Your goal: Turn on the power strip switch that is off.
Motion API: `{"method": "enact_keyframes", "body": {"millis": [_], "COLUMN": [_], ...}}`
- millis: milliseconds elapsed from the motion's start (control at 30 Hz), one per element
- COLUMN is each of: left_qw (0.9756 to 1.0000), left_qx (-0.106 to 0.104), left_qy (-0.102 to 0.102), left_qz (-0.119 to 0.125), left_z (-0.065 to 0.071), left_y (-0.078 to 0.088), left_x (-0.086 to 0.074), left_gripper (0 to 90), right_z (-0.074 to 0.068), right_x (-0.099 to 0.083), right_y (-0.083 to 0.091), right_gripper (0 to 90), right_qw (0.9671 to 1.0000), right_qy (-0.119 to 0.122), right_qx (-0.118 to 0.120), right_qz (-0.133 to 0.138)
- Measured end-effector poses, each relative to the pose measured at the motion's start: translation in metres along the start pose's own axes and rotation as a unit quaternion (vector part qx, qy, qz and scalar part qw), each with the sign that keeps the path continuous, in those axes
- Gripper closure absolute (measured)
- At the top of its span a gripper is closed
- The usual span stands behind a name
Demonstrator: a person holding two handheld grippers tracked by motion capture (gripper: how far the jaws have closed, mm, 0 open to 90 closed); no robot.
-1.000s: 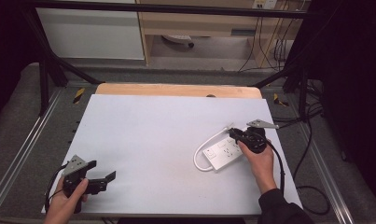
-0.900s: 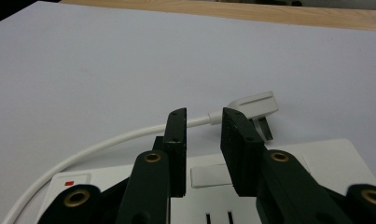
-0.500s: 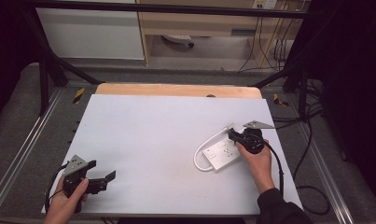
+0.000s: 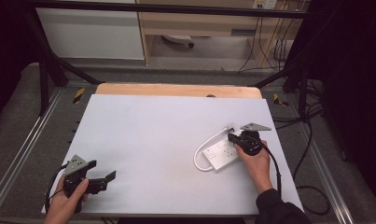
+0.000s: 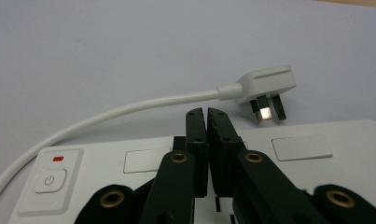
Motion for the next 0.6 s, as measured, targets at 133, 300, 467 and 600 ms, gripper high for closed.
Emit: {"method": "enact_keyframes", "body": {"millis": [133,300,467,600], "left_qw": [1.0,1.0,1.0,1.0], "left_qx": [0.0,-0.001,-0.001,-0.001], "left_qy": [0.0,0.0,0.0,0.0], "left_qz": [-0.001,-0.002,-0.002,-0.002], "left_z": [-0.0001,0.0002,0.0001,0.0005], "left_y": [0.0001,-0.0003,-0.0001,-0.0003], "left_x": [-0.0001,-0.0004,-0.0005,-0.0004], "left_gripper": [7.6,7.6,7.6,7.6], "right_z": [-0.0007,-0.0019,-0.0001,-0.0002], "right_x": [-0.0009,-0.0027,-0.0038,-0.0045], "right_y": [-0.0005,-0.0014,-0.0023,-0.0026], "right_gripper": [88.7,88.6,88.3,88.2], "right_qw": [1.0,1.0,1.0,1.0], "right_qy": [0.002,0.003,0.004,0.004], "right_qx": [0.001,0.0,-0.002,-0.002], "right_qz": [-0.001,-0.005,-0.006,-0.007]}}
Point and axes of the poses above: each handheld gripper's, and its own axes: y roughly backward along the jaws, x roughly out of its top, z roughly to its right, the point moved 8 cm from there along -y, roughly forward along the jaws, and after that the axes turned 5 degrees about -x, right-handed, at the moved point
